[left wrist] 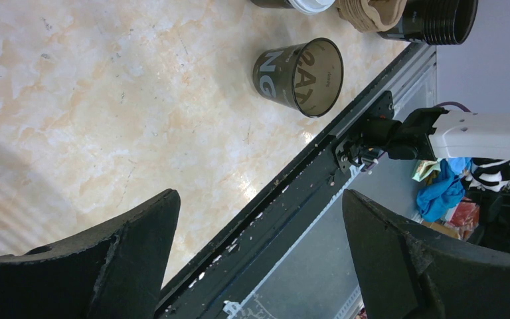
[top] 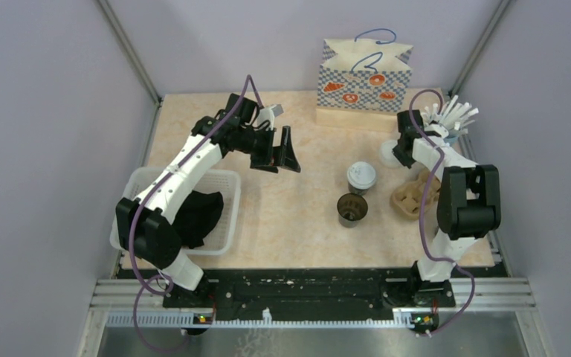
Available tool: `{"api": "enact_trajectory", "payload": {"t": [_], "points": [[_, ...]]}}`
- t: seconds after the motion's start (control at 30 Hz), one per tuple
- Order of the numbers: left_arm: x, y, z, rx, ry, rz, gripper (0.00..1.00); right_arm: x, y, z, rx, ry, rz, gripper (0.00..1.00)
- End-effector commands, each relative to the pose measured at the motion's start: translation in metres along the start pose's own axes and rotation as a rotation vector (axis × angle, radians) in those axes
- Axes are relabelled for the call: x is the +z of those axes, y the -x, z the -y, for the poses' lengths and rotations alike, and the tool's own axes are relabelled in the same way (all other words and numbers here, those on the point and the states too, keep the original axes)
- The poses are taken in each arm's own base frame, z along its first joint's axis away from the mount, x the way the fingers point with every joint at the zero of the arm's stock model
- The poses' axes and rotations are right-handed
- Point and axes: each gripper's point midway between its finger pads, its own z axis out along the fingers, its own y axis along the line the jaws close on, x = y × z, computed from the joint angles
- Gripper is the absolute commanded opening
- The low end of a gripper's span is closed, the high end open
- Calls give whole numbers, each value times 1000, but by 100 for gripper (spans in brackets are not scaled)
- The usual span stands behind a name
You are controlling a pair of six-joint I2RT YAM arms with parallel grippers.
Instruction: Pack the takeout coffee
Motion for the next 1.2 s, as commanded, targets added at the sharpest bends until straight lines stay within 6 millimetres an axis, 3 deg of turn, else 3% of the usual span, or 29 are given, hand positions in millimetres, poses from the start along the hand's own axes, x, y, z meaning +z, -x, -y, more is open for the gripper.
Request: {"api": "enact_trajectory", "payload": {"t": [0.0, 0.1, 0.77, 1.17], "points": [[-1, 8, 8, 36, -22, 18, 98, 1, 10, -4, 2, -3, 15, 5], [-2, 9, 9, 38, -24, 18, 98, -2, 13, -5, -1, 0, 22, 0], [-4, 8, 15, 46, -40, 22, 98, -28, 30, -6, -10, 8, 38, 0], [-4, 9, 17, 50, -48, 21, 98, -14, 28, 4, -142, -61, 45, 0]]}}
